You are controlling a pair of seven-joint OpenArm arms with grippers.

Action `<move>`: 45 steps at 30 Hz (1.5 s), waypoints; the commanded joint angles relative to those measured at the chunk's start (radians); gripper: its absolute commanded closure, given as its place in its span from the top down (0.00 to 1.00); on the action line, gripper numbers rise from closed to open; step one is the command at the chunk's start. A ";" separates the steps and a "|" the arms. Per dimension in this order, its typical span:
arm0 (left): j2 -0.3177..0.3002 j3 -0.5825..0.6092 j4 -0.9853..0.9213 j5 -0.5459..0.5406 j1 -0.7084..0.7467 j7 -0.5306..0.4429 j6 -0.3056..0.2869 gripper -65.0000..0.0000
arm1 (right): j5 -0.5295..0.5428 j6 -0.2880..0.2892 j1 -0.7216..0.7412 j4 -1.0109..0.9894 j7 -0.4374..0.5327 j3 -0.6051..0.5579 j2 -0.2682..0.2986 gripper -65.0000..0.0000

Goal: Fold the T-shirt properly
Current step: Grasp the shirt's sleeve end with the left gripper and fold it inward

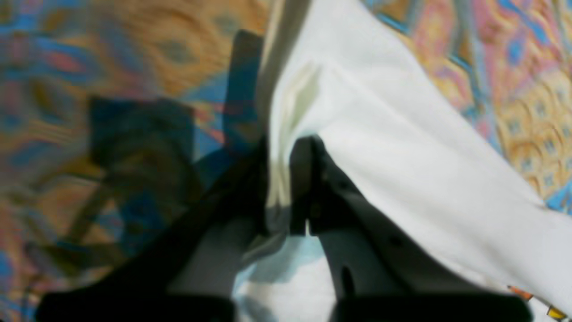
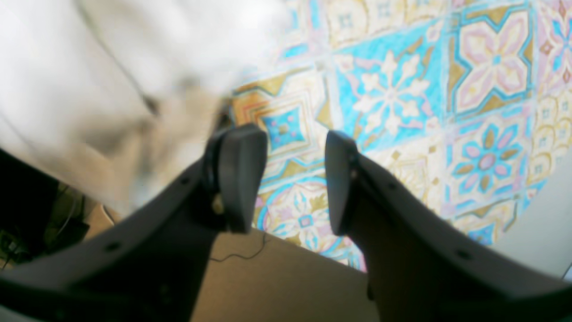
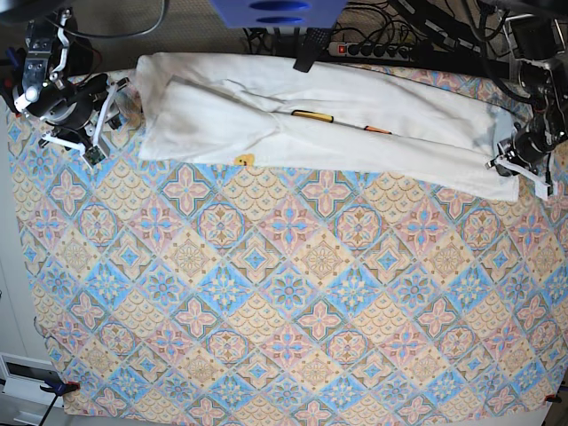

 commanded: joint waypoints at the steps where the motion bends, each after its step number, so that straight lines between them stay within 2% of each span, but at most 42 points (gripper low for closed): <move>1: -0.025 -0.010 0.022 0.003 -0.020 -0.027 -0.006 0.01 | 0.008 -0.001 0.002 0.018 0.012 0.008 0.014 0.36; 3: -0.053 -0.007 0.048 0.003 -0.012 -0.027 -0.007 0.01 | 0.008 -0.001 0.002 0.018 0.012 0.008 0.014 0.36; 8: -0.048 0.060 0.252 0.001 0.108 -0.027 -0.006 0.01 | 0.008 -0.001 0.002 0.018 0.012 0.014 0.014 0.36; 12: 0.010 0.088 0.407 0.003 0.201 -0.008 -0.003 0.01 | 0.008 -0.001 0.002 0.018 0.012 0.016 0.014 0.36; 18: 0.136 0.092 0.578 0.007 0.235 0.125 -0.003 0.01 | 0.005 -0.001 0.002 0.018 0.012 0.016 0.014 0.36; 27: 0.269 0.126 0.627 0.009 0.227 0.205 -0.003 0.01 | 0.005 -0.001 0.002 0.018 0.012 0.016 0.016 0.36; 37: 0.272 0.252 0.624 0.009 0.229 0.203 0.000 0.01 | 0.005 -0.001 0.003 0.018 0.014 0.017 0.016 0.36; 39: 0.268 0.276 0.627 0.003 0.229 0.203 -0.001 0.06 | 0.005 -0.001 0.003 0.018 0.014 0.017 0.016 0.37; 43: 0.260 0.307 0.679 0.001 0.232 0.203 -0.004 0.32 | 0.008 -0.001 0.003 0.018 0.006 0.013 0.016 0.37; 45: 0.258 0.319 0.714 0.000 0.232 0.203 -0.006 0.39 | 0.008 -0.001 0.000 0.016 0.003 0.008 0.016 0.37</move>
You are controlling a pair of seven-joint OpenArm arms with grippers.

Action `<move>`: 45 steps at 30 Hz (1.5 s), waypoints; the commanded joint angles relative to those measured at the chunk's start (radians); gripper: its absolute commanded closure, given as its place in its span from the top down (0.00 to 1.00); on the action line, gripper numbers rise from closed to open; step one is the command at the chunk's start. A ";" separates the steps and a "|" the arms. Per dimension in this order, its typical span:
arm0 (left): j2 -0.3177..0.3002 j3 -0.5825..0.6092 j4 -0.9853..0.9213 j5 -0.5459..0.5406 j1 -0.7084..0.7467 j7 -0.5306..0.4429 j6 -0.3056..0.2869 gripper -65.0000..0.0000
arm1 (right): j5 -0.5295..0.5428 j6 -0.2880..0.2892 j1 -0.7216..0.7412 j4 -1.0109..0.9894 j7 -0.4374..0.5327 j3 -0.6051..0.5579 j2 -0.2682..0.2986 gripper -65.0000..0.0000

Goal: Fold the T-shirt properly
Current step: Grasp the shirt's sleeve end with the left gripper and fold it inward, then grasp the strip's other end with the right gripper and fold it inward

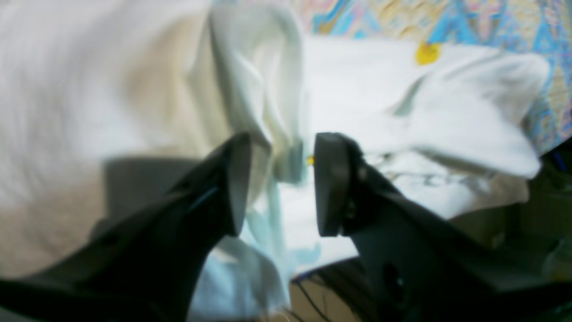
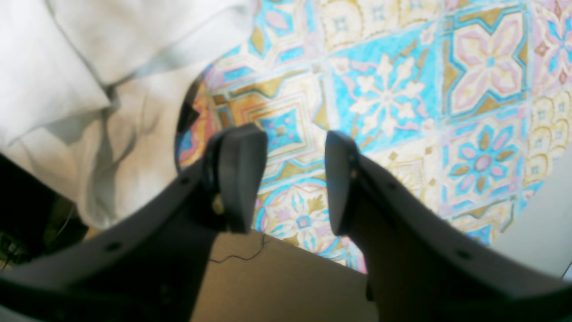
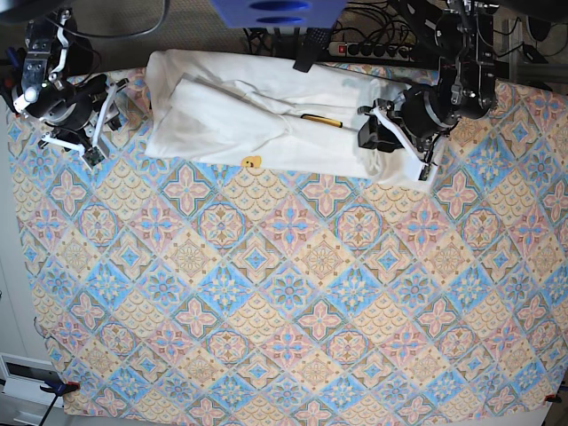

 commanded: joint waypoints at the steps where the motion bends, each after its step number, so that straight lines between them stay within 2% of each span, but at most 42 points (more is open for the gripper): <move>1: -0.007 -0.001 0.037 -0.013 -0.001 -0.013 -0.006 0.40 | 0.007 -0.001 -0.003 0.015 0.008 0.005 0.016 0.37; 3: -0.014 -0.003 0.062 -0.013 -0.001 -0.013 -0.006 0.40 | 0.009 -0.001 -0.004 0.015 0.008 0.005 0.016 0.37; 6: -0.070 -0.004 0.069 -0.013 -0.001 -0.013 -0.006 0.40 | 0.029 -0.001 -0.007 0.014 0.002 0.005 0.009 0.37; 9: -0.109 -0.040 0.063 -0.013 0.000 -0.013 -0.006 0.40 | 0.116 -0.001 -0.007 0.014 -0.047 0.013 -0.014 0.37; 13: -0.149 -0.101 0.032 -0.011 0.008 -0.013 -0.006 0.40 | 0.225 -0.001 -0.007 0.014 -0.075 0.006 -0.017 0.37; 16: -0.169 -0.118 0.019 -0.011 0.008 -0.013 -0.006 0.40 | 0.238 -0.001 -0.007 0.012 -0.074 0.005 -0.020 0.47; 19: -0.171 -0.118 0.019 -0.010 0.008 -0.013 -0.006 0.40 | 0.239 -0.001 -0.006 0.003 -0.074 0.005 -0.047 0.61; 21: -0.171 -0.116 0.013 -0.010 0.008 -0.013 -0.006 0.40 | 0.241 -0.001 -0.006 -0.015 -0.075 0.005 -0.055 0.65; 27: -0.163 -0.110 0.011 -0.010 0.007 -0.013 -0.006 0.40 | 0.244 -0.001 0.033 -0.126 -0.075 0.003 -0.101 0.60; 33: -0.163 -0.110 0.011 -0.008 0.007 -0.013 -0.006 0.40 | 0.359 -0.001 0.071 -0.232 -0.074 0.003 -0.107 0.60; 42: -0.163 -0.110 -0.030 -0.010 0.005 -0.016 -0.006 0.40 | 0.365 -0.001 0.088 -0.364 -0.071 0.005 -0.132 0.60; 45: -0.163 -0.109 -0.060 -0.010 0.005 -0.062 -0.006 0.40 | 0.365 -0.001 0.088 -0.396 -0.071 0.005 -0.135 0.60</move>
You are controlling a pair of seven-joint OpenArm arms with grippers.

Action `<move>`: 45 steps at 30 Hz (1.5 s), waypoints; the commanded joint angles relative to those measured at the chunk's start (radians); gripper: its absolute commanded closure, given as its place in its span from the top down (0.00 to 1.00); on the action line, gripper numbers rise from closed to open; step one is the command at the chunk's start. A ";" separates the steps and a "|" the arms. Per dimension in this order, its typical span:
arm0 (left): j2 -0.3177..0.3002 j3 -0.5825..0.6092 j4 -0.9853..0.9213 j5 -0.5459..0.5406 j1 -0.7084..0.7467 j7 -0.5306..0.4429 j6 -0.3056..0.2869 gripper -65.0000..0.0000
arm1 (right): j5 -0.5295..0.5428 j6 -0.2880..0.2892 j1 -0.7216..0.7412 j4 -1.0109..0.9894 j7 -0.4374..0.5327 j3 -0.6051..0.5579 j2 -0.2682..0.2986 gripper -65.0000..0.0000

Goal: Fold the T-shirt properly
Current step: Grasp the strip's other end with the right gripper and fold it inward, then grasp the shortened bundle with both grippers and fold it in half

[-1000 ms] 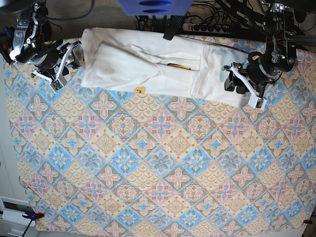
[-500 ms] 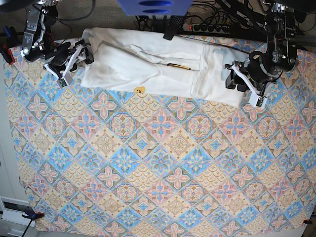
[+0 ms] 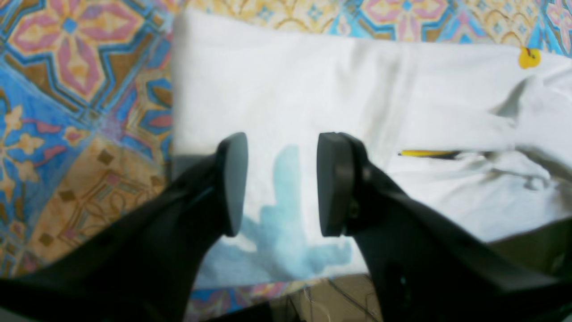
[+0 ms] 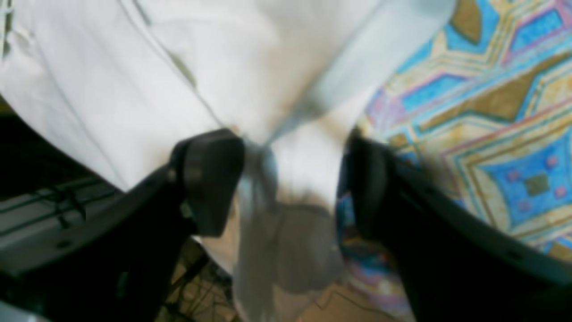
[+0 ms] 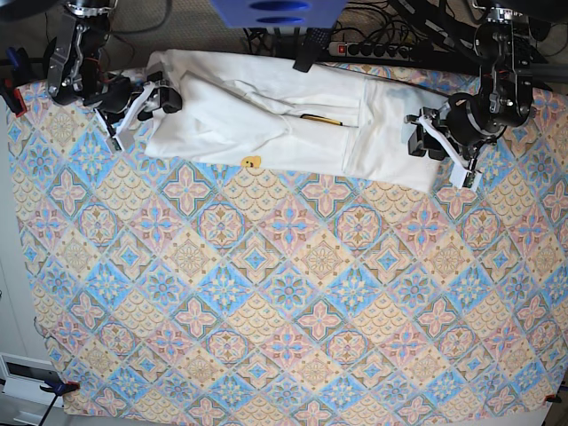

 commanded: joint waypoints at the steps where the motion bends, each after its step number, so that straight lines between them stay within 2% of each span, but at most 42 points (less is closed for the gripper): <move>1: -0.013 -0.005 0.005 -0.012 -0.005 -0.025 -0.003 0.40 | -0.009 0.001 -0.006 -0.005 -0.013 0.003 -0.002 0.60; 5: -0.013 -0.005 -0.016 -0.012 -0.005 -0.035 -0.003 0.40 | -0.007 0.001 -0.009 -0.017 -0.018 0.002 -0.042 0.60; 9: -0.013 -0.005 -0.012 -0.013 -0.005 -0.036 -0.003 0.40 | -0.007 0.001 -0.009 -0.043 -0.018 -0.053 -0.070 0.59; 11: -0.013 -0.006 -0.012 -0.013 -0.005 -0.036 -0.003 0.40 | -0.007 0.001 -0.009 -0.064 -0.013 -0.078 -0.071 0.55; 13: -0.013 -0.009 -0.012 -0.013 -0.005 -0.036 -0.003 0.40 | -0.007 0.001 -0.006 -0.084 -0.013 -0.081 -0.071 0.46; 17: -0.013 -0.012 -0.012 -0.013 -0.005 -0.038 -0.003 0.40 | -0.009 0.001 -0.003 -0.089 -0.013 -0.073 -0.065 0.18; 19: -0.013 -0.014 -0.012 -0.013 -0.005 -0.038 -0.003 0.40 | -0.009 0.001 0.023 -0.092 -0.018 -0.035 -0.062 0.03; 20: -0.013 -0.014 -0.012 -0.013 -0.005 -0.038 -0.003 0.40 | -0.011 0.001 0.051 -0.092 -0.024 -0.010 -0.048 0.00; 25: -0.012 -0.012 -0.012 -0.013 -0.005 -0.038 -0.003 0.40 | -0.014 0.001 0.175 -0.107 -0.062 0.069 0.044 0.01; 30: -0.012 -0.008 -0.012 -0.013 -0.005 -0.038 -0.003 0.40 | -0.014 0.001 0.280 -0.169 -0.057 0.082 0.144 0.00; 33: -0.012 -0.008 -0.015 -0.013 -0.005 -0.038 -0.003 0.40 | -0.034 0.001 0.338 -0.224 -0.054 0.082 0.179 0.00; 38: -0.004 -0.006 -0.015 -0.013 -0.005 -0.038 -0.003 0.40 | -0.144 0.001 0.390 -0.213 -0.064 0.077 0.188 0.00; 42: 0.016 -0.005 -0.018 -0.007 0.001 -0.038 -0.003 0.40 | -0.113 0.001 0.338 -0.066 -0.105 0.069 0.187 0.00; 45: 0.017 0.028 -0.041 -0.010 0.003 -0.038 -0.003 0.40 | -0.090 0.001 0.249 0.111 -0.131 0.014 0.185 0.00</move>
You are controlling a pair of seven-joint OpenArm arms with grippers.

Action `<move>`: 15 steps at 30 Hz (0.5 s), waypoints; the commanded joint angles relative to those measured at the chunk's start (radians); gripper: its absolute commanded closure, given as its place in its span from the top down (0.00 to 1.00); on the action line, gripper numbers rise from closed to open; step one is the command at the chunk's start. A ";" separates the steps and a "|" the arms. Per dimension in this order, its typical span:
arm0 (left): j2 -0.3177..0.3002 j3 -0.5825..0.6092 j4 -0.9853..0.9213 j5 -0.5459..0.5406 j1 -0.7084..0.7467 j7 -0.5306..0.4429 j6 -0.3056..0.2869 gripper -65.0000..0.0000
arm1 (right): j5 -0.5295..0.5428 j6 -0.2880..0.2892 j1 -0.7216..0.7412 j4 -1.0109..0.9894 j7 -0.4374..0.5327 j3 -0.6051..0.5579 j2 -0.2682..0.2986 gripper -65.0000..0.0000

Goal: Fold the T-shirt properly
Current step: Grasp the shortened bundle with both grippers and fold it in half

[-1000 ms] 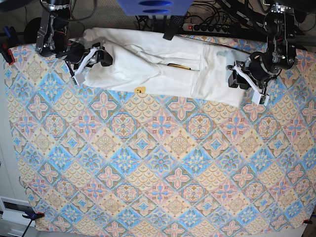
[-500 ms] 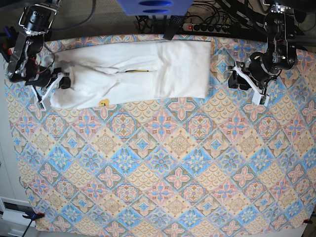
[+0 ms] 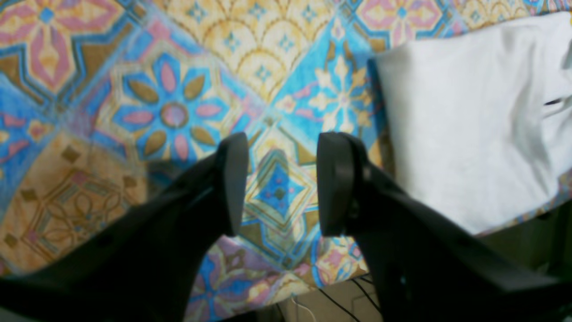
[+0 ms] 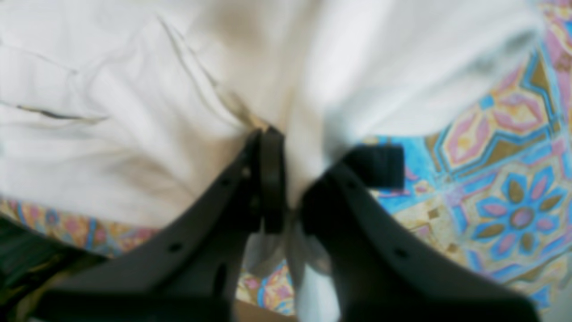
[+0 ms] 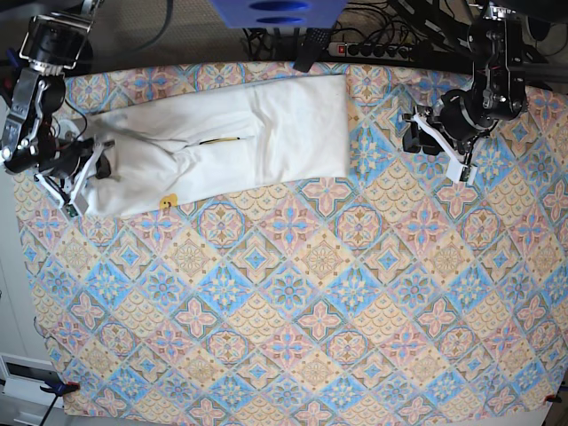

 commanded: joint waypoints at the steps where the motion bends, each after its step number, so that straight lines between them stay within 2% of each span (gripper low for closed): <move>1: -0.010 0.016 0.006 -0.013 -0.003 -0.011 -0.009 0.39 | 0.016 -0.003 -0.008 0.067 0.012 -0.028 0.012 0.00; 3: -0.010 0.052 0.000 -0.011 -0.006 -0.011 -0.009 0.35 | 0.016 -0.003 -0.035 0.164 0.012 -0.096 0.009 0.00; 6: -0.010 0.114 -0.012 -0.010 -0.010 -0.027 -0.006 0.20 | 0.016 -0.003 -0.055 0.280 0.012 -0.192 -0.014 0.00; 10: -0.010 0.188 -0.075 -0.008 -0.011 -0.150 -0.003 0.06 | 0.016 -0.003 -0.083 0.326 0.012 -0.269 -0.057 0.00; 15: -0.004 0.300 -0.221 -0.010 -0.099 -0.196 -0.001 0.03 | 0.016 -0.003 -0.084 0.328 0.012 -0.346 -0.109 0.00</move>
